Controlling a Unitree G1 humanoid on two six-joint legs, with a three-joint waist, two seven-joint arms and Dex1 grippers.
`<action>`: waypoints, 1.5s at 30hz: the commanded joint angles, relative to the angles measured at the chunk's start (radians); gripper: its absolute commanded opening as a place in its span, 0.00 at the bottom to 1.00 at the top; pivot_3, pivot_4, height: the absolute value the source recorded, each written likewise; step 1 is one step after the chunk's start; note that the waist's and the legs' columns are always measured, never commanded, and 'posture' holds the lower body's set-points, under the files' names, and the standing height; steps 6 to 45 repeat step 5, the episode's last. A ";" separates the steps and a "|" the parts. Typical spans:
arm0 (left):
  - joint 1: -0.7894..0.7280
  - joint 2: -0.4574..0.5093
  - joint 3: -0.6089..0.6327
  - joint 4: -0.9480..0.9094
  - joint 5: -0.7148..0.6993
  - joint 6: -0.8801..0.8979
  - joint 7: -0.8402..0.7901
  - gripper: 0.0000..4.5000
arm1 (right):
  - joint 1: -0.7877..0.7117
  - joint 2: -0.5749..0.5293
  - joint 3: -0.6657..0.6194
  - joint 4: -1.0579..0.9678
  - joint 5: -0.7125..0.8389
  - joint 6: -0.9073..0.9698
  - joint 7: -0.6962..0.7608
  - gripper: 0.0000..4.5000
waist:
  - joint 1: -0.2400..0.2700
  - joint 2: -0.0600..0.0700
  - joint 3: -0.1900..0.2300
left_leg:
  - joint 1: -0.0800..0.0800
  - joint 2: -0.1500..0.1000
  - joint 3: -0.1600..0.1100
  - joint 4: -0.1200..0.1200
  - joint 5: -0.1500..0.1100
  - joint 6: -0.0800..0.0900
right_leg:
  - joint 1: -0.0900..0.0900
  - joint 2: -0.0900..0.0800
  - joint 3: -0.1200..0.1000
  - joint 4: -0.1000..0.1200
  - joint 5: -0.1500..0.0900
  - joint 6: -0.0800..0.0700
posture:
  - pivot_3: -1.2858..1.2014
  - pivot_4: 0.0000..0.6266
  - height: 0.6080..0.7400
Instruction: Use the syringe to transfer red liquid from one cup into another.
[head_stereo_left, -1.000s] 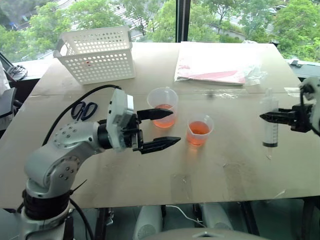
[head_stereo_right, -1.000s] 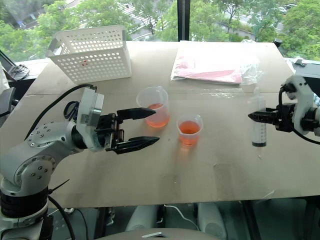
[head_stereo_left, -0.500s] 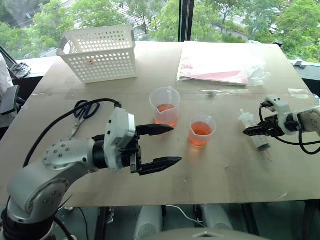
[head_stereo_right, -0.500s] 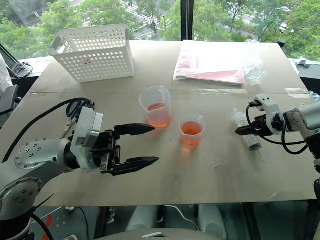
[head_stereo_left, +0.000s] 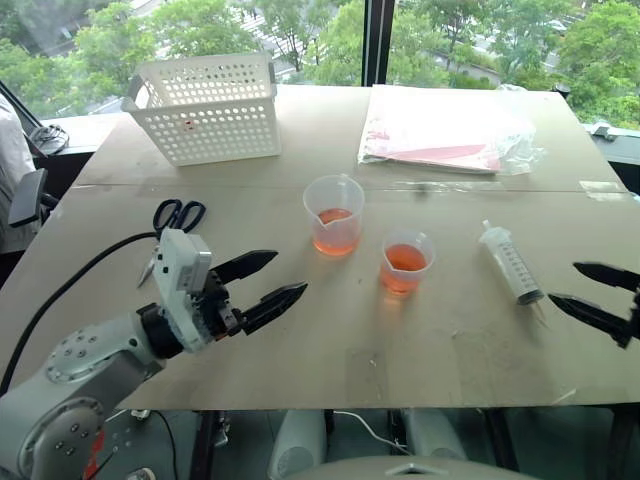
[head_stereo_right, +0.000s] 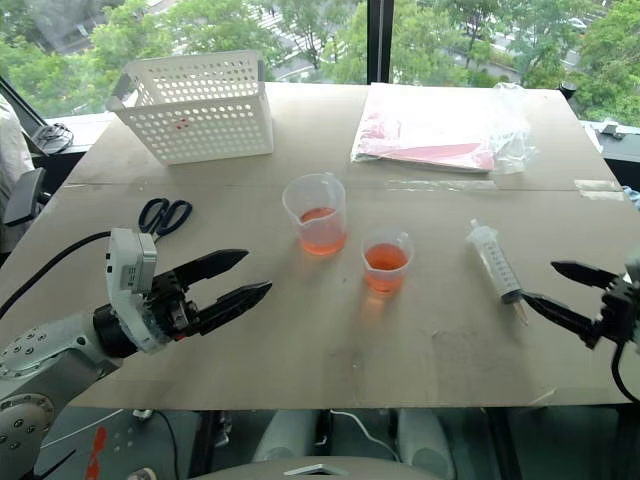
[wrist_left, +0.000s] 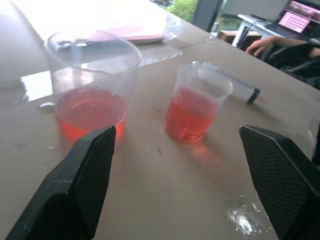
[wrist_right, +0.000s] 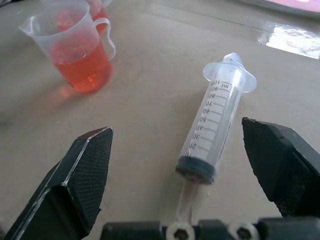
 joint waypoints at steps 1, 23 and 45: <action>0.071 -0.031 0.094 0.048 0.053 -0.063 0.007 0.89 | 0.090 0.034 -0.070 -0.050 -0.033 -0.121 0.038 0.99 | -0.003 0.000 -0.001 | 0.002 0.002 -0.001 0.000 0.000 0.000 | 0.000 0.000 0.001 0.000 0.000 0.000 | 0.52 0.24 1.00; 0.170 -0.066 0.128 0.111 0.138 -0.127 -0.022 0.89 | 0.130 0.042 -0.041 -0.020 -0.077 -0.195 0.042 0.99 | -0.019 0.001 -0.003 | 0.010 0.005 0.002 0.000 -0.003 -0.004 | 0.004 -0.001 0.005 0.000 0.000 0.000 | 0.52 0.24 1.00; 0.170 -0.066 0.128 0.111 0.138 -0.127 -0.022 0.89 | 0.130 0.042 -0.041 -0.020 -0.077 -0.195 0.042 0.99 | -0.019 0.001 -0.003 | 0.010 0.005 0.002 0.000 -0.003 -0.004 | 0.004 -0.001 0.005 0.000 0.000 0.000 | 0.52 0.24 1.00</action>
